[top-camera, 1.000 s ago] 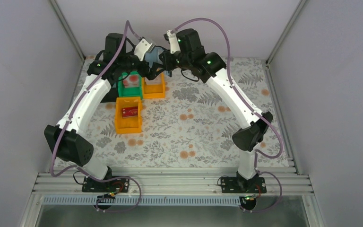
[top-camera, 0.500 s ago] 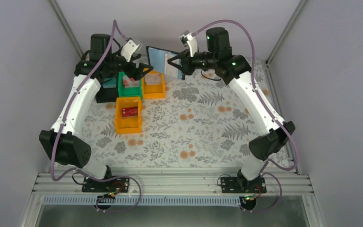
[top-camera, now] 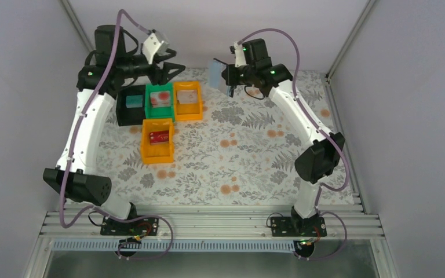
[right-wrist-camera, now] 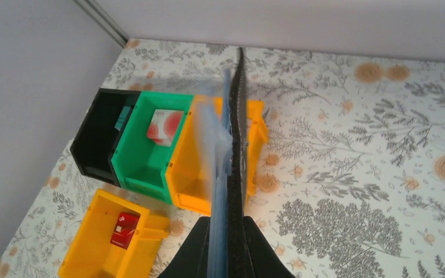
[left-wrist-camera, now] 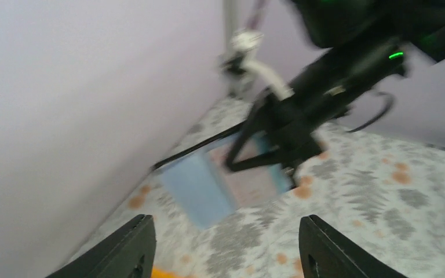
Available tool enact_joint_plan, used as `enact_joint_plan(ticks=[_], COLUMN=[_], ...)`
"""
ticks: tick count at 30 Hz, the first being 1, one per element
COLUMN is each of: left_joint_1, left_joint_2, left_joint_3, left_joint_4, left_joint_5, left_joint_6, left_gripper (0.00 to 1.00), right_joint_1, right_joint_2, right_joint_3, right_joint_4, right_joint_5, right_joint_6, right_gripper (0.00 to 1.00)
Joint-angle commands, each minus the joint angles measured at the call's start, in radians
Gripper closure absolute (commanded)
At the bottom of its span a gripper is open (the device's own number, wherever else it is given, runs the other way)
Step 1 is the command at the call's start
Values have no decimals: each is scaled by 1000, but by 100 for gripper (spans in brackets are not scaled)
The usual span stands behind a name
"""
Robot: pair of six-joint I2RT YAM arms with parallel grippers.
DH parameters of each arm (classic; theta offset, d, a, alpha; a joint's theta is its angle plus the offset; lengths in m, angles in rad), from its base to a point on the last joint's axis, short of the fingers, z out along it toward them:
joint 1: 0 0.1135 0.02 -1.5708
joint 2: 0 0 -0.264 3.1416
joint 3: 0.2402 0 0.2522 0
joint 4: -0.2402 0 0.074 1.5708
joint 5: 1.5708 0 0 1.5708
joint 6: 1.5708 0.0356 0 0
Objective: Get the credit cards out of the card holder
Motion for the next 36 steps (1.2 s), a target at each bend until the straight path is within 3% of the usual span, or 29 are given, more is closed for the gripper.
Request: enact_joint_plan(ticks=[1, 6, 12, 16, 24, 32, 36], left_joint_1=[-107, -168, -156, -146, -129, -151, -169], left_joint_2=[16, 37, 58, 42, 3, 21, 41], left_joint_3=[-35, -153, -127, -117, -120, -90, -57], left_joint_4=[-18, 23, -15, -73, -57, 25, 70], left_joint_5=[228, 266, 284, 317, 363, 296, 353], left_joint_6=[-48, -108, -59, 27, 49, -22, -87], left_gripper=[43, 56, 59, 67, 66, 64, 63], right_joint_1=[48, 59, 59, 58, 67, 84, 91], right_joint_2=[10, -38, -178, -220, -257, -249, -240], right_joint_3=[58, 14, -125, -162, -169, -159, -161], right_joint_4=[-14, 94, 217, 219, 270, 302, 334], right_joint_5=[67, -257, -516, -578, -710, -800, -799], right_joint_6=[13, -121, -263, -330, -379, -409, -392], right_gripper=[96, 96, 96, 96, 96, 96, 96])
